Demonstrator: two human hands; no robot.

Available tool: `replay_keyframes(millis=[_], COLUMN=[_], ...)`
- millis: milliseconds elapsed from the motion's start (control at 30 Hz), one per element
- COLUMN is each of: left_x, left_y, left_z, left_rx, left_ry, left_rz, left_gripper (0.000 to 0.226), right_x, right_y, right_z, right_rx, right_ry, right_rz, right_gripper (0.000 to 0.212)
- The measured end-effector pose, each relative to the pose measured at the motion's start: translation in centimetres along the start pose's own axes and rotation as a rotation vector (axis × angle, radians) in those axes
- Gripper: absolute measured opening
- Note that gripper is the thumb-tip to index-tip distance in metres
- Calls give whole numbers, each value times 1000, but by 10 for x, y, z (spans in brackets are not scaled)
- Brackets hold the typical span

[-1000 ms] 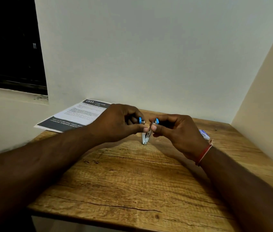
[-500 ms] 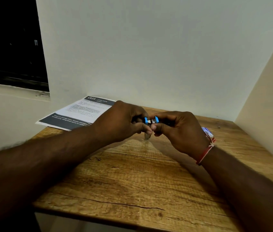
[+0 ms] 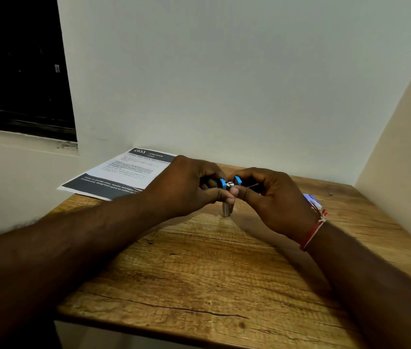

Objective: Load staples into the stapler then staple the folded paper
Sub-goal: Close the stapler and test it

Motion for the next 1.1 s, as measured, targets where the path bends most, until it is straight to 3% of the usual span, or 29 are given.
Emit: replay_keyframes(millis=[133,233,367,467,533,633,767,833,933,1000,1100], left_x=[-1,-1,-12,-32,-40,-43,-44,-37,-22,-16,-10], left_y=[-2,-14,-80,-142,-160,-173,-176,-173,-153,-138,-132], left_z=[-10,-38,-104,-128,-125,-117,-115,-115,-99,-80,-58], left_rx=[-18,-28,252,444,459,405,433,479,461,416,374], left_ry=[-12,32,145,11,-59,-88,-82,-29,-14,-71,-128], left_rz=[-74,-188,-547,-901,-1026,-1061,-1104,-1027,-886,-864,-836], left_gripper=[45,50,72,103,94,84,108,118,103,103,83], right_x=[3,5,2,0,0,-1,-2,-1,0,1,0], right_y=[7,20,37,46,54,67,79,86,92,94,95], right_z=[2,1,-20,-33,-38,-42,-40,-39,-38,-37,-37], right_rx=[75,114,-12,-271,-340,-353,-352,-356,-366,-365,-377], right_ry=[-1,26,163,205,201,197,169,146,117,118,115], right_rz=[34,80,173,256,309,371,425,447,459,461,462], right_gripper=[6,8,11,24,31,35,39,40,37,35,36])
Point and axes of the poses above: each hand's wrist, its own x-axis towards the middle knuckle, its own z-axis out of the palm, y = z × x, the point moved 6 cm from there along x, towards the middle knuckle, and after that the axes turned 14 degrees about -y, right-handed, at the moved point
